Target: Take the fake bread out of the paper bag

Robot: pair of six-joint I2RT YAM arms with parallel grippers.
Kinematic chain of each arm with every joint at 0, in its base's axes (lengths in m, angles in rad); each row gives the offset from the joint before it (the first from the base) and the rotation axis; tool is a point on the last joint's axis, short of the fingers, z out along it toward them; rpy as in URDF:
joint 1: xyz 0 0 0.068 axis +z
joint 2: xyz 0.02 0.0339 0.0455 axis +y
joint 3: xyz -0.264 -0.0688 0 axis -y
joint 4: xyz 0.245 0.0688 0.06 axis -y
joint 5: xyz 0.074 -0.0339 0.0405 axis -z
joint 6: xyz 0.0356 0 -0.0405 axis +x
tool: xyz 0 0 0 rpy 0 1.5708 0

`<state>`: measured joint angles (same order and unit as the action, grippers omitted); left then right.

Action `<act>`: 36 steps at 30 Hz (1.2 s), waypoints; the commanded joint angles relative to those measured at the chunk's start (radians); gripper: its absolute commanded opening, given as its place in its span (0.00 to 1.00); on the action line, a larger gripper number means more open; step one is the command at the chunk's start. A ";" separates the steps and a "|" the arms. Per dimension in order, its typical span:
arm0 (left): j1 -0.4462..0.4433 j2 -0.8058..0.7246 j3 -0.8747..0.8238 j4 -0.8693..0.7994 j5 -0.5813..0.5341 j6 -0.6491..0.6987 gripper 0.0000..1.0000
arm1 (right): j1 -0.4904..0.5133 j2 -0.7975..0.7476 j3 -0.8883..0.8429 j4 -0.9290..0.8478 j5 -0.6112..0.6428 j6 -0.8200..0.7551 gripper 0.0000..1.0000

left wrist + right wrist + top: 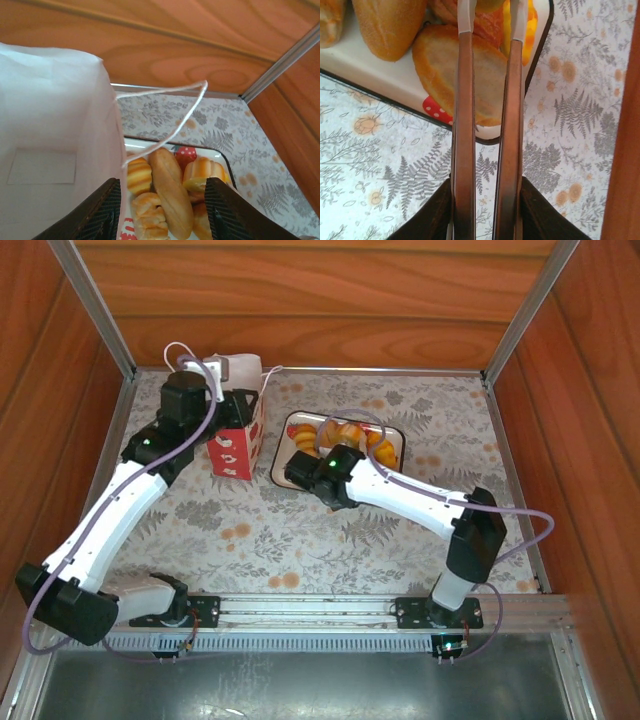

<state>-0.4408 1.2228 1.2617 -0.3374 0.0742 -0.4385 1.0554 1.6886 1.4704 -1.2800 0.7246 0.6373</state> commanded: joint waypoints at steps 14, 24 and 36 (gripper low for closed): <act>-0.038 0.041 0.036 -0.027 -0.085 0.058 0.50 | 0.022 -0.127 -0.093 0.157 -0.213 -0.099 0.39; -0.038 0.037 0.036 -0.026 -0.102 0.061 0.50 | 0.022 -0.148 -0.110 0.173 -0.236 -0.100 0.37; -0.037 0.037 0.041 -0.026 -0.108 0.066 0.50 | 0.022 -0.133 -0.120 0.183 -0.278 -0.105 0.34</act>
<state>-0.4717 1.2652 1.2690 -0.3458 -0.0235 -0.3889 1.0687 1.5585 1.3640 -1.0985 0.4389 0.5293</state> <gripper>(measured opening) 0.498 0.338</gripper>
